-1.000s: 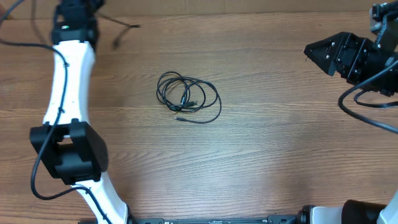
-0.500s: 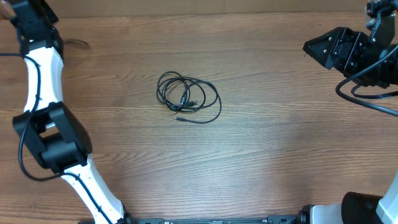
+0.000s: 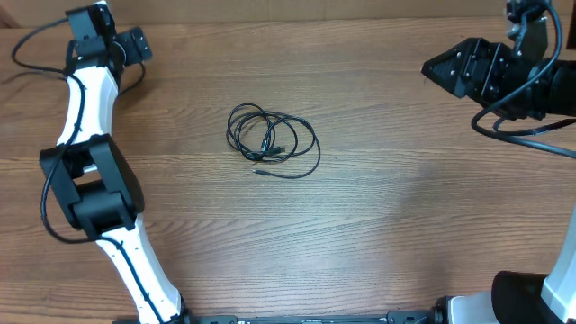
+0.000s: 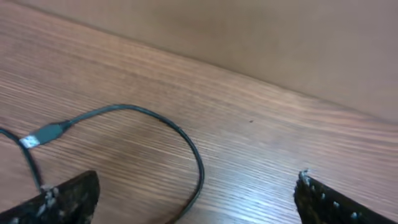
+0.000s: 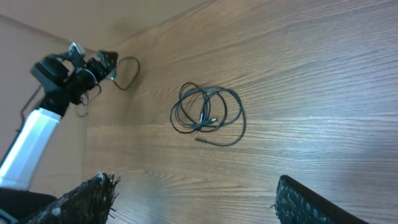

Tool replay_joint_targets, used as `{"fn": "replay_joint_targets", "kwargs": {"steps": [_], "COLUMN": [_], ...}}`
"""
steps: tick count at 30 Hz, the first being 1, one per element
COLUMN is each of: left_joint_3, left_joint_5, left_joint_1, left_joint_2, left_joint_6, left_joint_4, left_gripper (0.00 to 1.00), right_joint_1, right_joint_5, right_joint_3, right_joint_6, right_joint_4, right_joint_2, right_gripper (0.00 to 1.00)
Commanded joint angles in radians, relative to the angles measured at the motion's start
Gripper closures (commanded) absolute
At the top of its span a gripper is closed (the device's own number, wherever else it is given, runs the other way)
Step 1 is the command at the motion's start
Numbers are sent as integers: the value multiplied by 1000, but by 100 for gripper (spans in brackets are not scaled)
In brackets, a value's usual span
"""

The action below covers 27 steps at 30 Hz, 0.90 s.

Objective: Untangle cables

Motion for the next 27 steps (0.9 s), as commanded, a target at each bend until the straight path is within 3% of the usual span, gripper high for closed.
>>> {"fn": "replay_joint_targets", "kwargs": {"steps": [1, 5, 6, 8, 10, 14, 19, 24, 27], "left_joint_3": [13, 12, 11, 11, 11, 11, 11, 11, 11], "left_joint_5": [-34, -93, -93, -93, -93, -117, -235, -259, -259], "left_joint_1": [15, 16, 13, 7, 4, 1, 1, 1, 1], "left_joint_2": [-141, -165, -157, -134, -102, -24, 48, 84, 86], "left_joint_6": [-45, -47, -48, -48, -48, -43, -14, 241, 328], "left_joint_4": [-50, -214, -253, -325, -359, -415, -438, -394, -346], "left_gripper": [0, 0, 4, 26, 35, 28, 28, 12, 11], "right_joint_1": [34, 87, 96, 117, 129, 144, 145, 145, 145], "right_joint_5": [31, 90, 93, 94, 95, 109, 109, 112, 112], "right_joint_3": [0, 0, 0, 0, 0, 0, 0, 0, 0], "right_joint_6": [-10, -10, -10, -10, -11, -10, -10, -10, -10], "right_joint_4": [2, 2, 2, 2, 2, 2, 2, 2, 2], "right_joint_2": [0, 0, 0, 0, 0, 0, 0, 0, 0], "right_gripper": [18, 18, 18, 17, 17, 17, 17, 17, 17]}}
